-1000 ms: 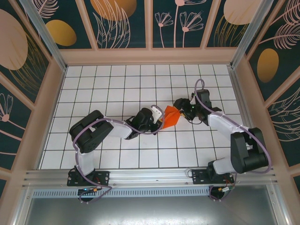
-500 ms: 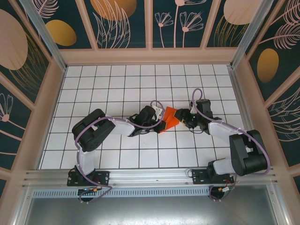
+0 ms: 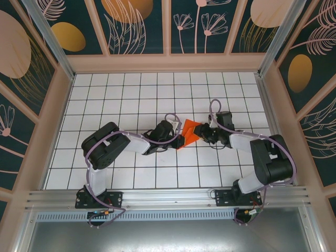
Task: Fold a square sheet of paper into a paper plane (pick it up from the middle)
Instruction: Fourth fold the wing at the center of the table.
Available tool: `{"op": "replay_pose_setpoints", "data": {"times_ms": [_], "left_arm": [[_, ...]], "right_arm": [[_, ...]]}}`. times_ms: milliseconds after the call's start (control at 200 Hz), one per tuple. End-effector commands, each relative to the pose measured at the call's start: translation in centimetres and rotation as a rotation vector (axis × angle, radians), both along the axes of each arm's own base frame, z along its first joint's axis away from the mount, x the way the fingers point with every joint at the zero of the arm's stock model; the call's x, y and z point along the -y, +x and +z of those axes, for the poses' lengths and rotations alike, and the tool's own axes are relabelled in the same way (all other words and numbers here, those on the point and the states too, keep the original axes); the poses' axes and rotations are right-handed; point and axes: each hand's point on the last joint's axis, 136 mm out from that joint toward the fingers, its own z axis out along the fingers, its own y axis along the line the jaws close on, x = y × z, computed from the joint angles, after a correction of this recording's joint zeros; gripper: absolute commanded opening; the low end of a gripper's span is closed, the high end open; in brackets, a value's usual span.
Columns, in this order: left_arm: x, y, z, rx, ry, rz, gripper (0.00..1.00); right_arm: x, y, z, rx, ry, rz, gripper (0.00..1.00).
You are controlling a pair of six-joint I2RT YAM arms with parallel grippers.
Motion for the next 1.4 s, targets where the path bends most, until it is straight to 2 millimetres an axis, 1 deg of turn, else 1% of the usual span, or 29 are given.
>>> {"op": "replay_pose_setpoints", "data": {"times_ms": [0, 205, 440, 610, 806, 956, 1016, 1156, 1321, 1391], "left_arm": [[0.3, 0.0, 1.5, -0.002, -0.072, 0.028, 0.07], [0.5, -0.1, 2.2, -0.023, -0.119, 0.039, 0.07], [0.0, 0.0, 2.5, -0.068, -0.172, 0.065, 0.07], [0.2, -0.2, 2.3, -0.105, -0.198, 0.063, 0.08], [0.5, -0.3, 2.6, -0.123, -0.226, 0.045, 0.09], [0.4, -0.3, 2.1, -0.14, -0.223, 0.048, 0.11], [0.4, -0.3, 1.9, -0.145, -0.218, 0.049, 0.13], [-0.1, -0.1, 1.9, -0.147, -0.209, 0.064, 0.23], [-1.5, 0.4, 1.9, -0.164, -0.185, 0.125, 0.36], [-2.1, 0.6, 2.3, -0.178, -0.2, 0.153, 0.43]], "right_arm": [[-1.2, 1.2, 1.0, 0.061, 0.03, 0.047, 0.34], [-2.2, 1.3, 0.5, 0.053, 0.05, 0.084, 0.35], [-2.2, 1.1, -0.6, 0.024, 0.045, 0.082, 0.36], [-2.1, 1.1, -1.2, 0.008, 0.03, 0.081, 0.39], [-2.0, 1.1, -2.1, -0.019, 0.0, 0.078, 0.43], [-1.7, 1.0, -3.0, -0.049, -0.048, 0.066, 0.44], [-1.6, 0.9, -3.5, -0.063, -0.065, 0.062, 0.44], [-1.3, 0.8, -4.1, -0.084, -0.1, 0.05, 0.44], [-0.8, 0.6, -5.0, -0.119, -0.149, 0.035, 0.45], [-0.6, 0.4, -5.4, -0.138, -0.165, 0.028, 0.46]]}}
